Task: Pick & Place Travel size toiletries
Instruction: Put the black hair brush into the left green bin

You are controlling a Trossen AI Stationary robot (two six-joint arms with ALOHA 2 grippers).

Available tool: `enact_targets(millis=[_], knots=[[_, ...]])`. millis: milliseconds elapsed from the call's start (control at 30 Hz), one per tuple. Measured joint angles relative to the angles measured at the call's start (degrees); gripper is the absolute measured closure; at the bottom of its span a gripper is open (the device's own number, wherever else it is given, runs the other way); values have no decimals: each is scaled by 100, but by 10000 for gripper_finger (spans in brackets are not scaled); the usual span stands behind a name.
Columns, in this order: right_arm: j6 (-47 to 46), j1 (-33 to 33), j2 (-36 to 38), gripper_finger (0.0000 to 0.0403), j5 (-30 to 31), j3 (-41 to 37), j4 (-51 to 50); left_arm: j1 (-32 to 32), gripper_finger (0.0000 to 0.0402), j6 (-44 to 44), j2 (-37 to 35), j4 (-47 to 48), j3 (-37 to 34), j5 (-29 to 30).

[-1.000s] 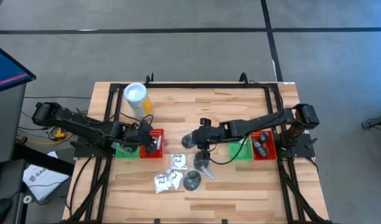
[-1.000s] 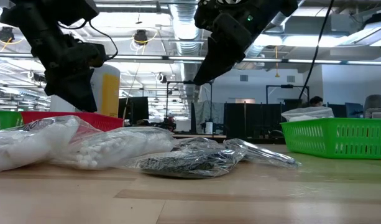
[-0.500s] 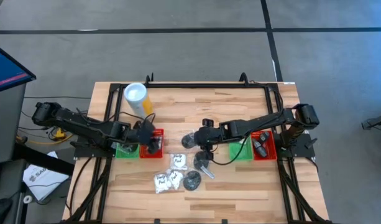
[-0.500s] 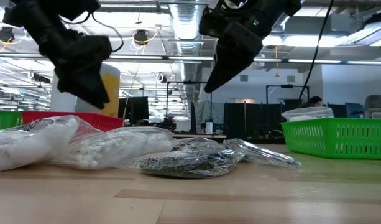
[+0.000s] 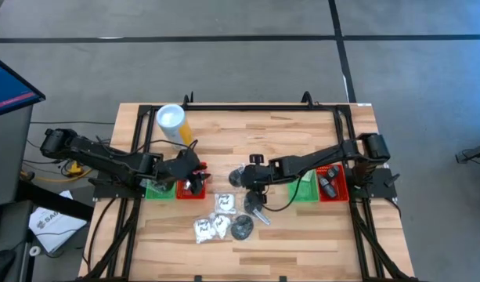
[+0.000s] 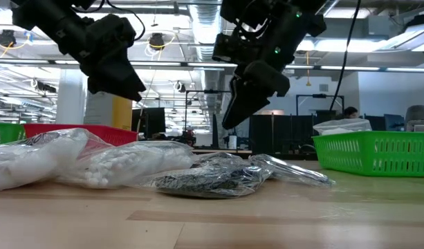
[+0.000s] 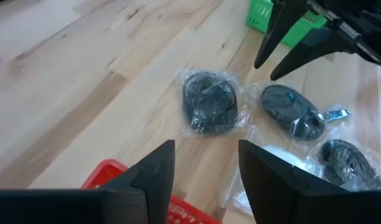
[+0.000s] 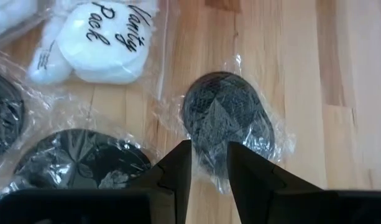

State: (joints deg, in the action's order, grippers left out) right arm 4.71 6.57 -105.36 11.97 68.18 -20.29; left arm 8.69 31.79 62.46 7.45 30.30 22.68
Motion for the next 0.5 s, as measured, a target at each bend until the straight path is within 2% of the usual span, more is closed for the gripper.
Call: enact_targets(millis=[500], knots=[[-3,2,-190,310,0,-20,70,0,233,-4,-2,-124,0,0]])
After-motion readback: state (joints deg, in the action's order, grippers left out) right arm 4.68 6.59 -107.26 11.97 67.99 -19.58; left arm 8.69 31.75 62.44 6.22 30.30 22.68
